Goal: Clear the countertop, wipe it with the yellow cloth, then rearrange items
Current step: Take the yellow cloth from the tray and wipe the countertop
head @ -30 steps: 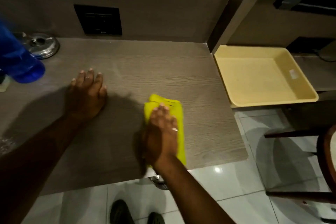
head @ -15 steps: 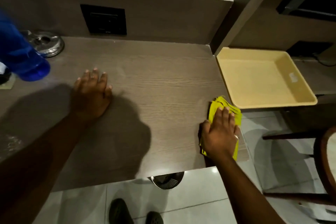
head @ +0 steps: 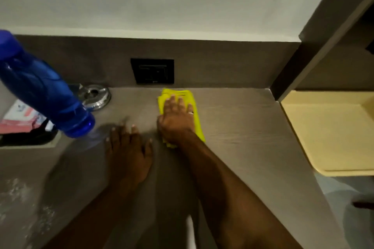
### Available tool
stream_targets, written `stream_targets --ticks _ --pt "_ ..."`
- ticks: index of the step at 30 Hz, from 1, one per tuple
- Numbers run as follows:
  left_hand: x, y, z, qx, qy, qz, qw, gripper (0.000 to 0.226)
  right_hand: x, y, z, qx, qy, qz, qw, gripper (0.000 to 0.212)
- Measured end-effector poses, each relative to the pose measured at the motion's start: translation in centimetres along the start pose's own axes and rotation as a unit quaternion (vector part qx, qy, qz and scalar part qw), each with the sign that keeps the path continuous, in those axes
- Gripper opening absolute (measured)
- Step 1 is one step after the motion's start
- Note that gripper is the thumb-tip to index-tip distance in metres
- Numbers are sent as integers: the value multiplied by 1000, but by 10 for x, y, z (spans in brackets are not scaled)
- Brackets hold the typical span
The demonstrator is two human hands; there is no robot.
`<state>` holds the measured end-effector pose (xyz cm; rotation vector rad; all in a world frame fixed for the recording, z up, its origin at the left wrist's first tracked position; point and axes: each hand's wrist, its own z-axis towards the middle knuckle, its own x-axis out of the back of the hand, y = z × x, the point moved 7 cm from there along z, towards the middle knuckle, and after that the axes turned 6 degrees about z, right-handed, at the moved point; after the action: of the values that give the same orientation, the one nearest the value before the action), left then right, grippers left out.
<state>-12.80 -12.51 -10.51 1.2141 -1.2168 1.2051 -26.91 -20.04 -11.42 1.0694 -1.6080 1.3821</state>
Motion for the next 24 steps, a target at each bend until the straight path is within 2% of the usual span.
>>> stream_targets --ticks 4,6,11,14,19,21,24 --pt "-9 -3 5 -8 -10 33 999 67 2 -2 9 161 -22 -46 986 63" --pt "-8 -2 5 -17 -10 32 999 69 16 36 10 178 -49 -59 981 67" --pt "-12 -4 7 -12 -18 26 999 74 88 185 1 38 0 -42 998 79" --pt "-11 -5 7 -7 -17 25 1000 76 108 235 -5 -29 35 -41 998 78" --pt "-10 -5 6 -7 -14 8 1000 79 114 255 -7 -133 92 -51 986 65" --pt "-12 -8 6 -10 -10 -12 1000 79 112 251 -6 -159 113 -54 979 67" --pt "-15 -6 6 -17 -12 -22 1000 77 110 244 -19 -242 113 -37 963 72"
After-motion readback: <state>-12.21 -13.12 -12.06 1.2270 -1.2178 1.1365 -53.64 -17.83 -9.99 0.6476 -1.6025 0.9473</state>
